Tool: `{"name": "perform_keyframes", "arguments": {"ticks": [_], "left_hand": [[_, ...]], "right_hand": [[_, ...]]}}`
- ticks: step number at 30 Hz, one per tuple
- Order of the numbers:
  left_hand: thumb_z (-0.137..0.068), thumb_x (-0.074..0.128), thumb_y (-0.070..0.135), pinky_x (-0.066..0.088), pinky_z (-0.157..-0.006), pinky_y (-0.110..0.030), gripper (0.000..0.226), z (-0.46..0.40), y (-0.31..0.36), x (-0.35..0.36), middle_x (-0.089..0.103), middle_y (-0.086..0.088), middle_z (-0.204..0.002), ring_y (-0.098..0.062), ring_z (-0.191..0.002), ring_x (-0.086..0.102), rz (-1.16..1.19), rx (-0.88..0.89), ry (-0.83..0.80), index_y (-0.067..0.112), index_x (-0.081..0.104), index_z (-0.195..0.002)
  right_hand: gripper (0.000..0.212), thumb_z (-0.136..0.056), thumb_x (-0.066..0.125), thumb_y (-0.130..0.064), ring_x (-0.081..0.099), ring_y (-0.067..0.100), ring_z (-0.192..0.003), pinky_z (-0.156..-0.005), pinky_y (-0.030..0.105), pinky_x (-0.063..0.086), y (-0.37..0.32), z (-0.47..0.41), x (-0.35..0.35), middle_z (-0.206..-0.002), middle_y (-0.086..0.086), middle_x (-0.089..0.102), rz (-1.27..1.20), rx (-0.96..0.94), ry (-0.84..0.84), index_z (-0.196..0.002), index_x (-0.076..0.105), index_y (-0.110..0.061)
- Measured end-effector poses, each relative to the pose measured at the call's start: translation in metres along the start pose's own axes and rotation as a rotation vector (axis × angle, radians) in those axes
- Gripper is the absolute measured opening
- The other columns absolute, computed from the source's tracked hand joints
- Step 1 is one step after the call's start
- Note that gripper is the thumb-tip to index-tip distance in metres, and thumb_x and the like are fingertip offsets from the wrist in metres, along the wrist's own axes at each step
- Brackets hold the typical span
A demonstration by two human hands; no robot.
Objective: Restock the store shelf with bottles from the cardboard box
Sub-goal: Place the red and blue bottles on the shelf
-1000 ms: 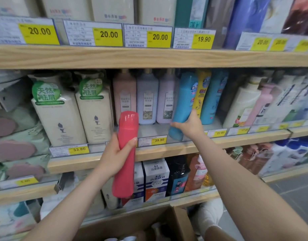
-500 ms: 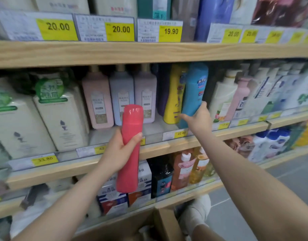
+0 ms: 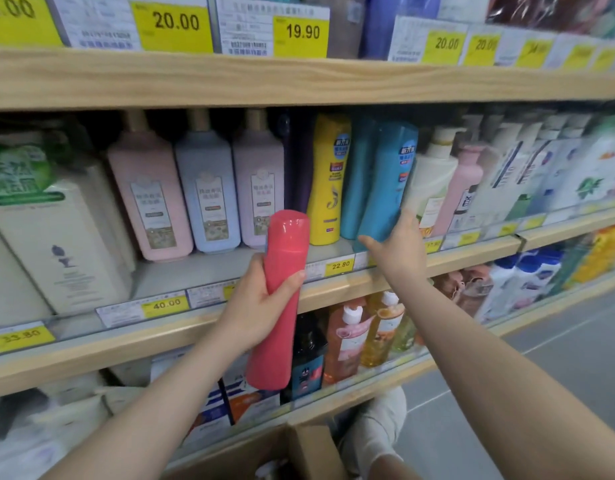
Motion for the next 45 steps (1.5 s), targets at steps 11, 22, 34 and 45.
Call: {"name": "perform_keyframes", "arguments": {"ticks": [11,22,34,45], "left_hand": [[-0.081,0.055,0.054,0.047,-0.067,-0.028,0.04,0.015,0.016,-0.006,0.057,0.011,-0.096,-0.005,-0.085,0.059,0.081,-0.003,0.013,0.03,0.041,-0.11],[-0.078,0.065,0.048,0.046,-0.065,-0.022,0.042,0.042,0.084,-0.035,0.06,0.009,-0.093,0.0,-0.079,0.06,0.146,0.027,0.02,0.026,0.044,-0.106],[-0.047,0.081,0.051,0.046,-0.062,-0.02,0.055,0.032,0.085,-0.054,0.062,0.013,-0.082,0.004,-0.068,0.06,0.086,0.045,0.115,0.036,0.045,-0.087],[-0.066,0.083,0.018,0.05,-0.083,-0.024,0.048,0.025,0.07,-0.028,0.068,0.008,-0.102,-0.002,-0.095,0.063,0.208,0.025,-0.163,0.032,0.053,-0.102]], "right_hand": [[0.07,-0.073,0.078,-0.031,0.05,0.014,-0.113,-0.098,0.034,0.043,-0.027,0.075,-0.028,-0.125,0.003,0.051,-0.313,-0.124,-0.197,-0.131,0.044,-0.011],[0.066,-0.06,0.083,-0.032,0.065,0.004,-0.087,-0.075,0.026,0.056,-0.099,0.179,-0.034,-0.1,-0.006,0.067,-0.62,-0.093,-0.556,-0.115,0.047,-0.026],[0.054,-0.071,0.076,-0.018,0.064,0.018,-0.106,-0.087,0.031,0.054,-0.091,0.164,-0.025,-0.116,0.003,0.067,-0.945,0.102,-0.856,-0.121,0.056,-0.024],[0.06,-0.063,0.084,-0.019,0.066,0.023,-0.104,-0.088,0.04,0.055,-0.067,0.141,-0.033,-0.115,0.003,0.068,-0.928,0.09,-0.819,-0.118,0.06,-0.021]]}}
Point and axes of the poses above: each hand's wrist, its own z-axis away from the middle knuckle, its own x-axis out of the palm, y = z × x, the point moved 4 cm from there along -z, towards the middle knuckle
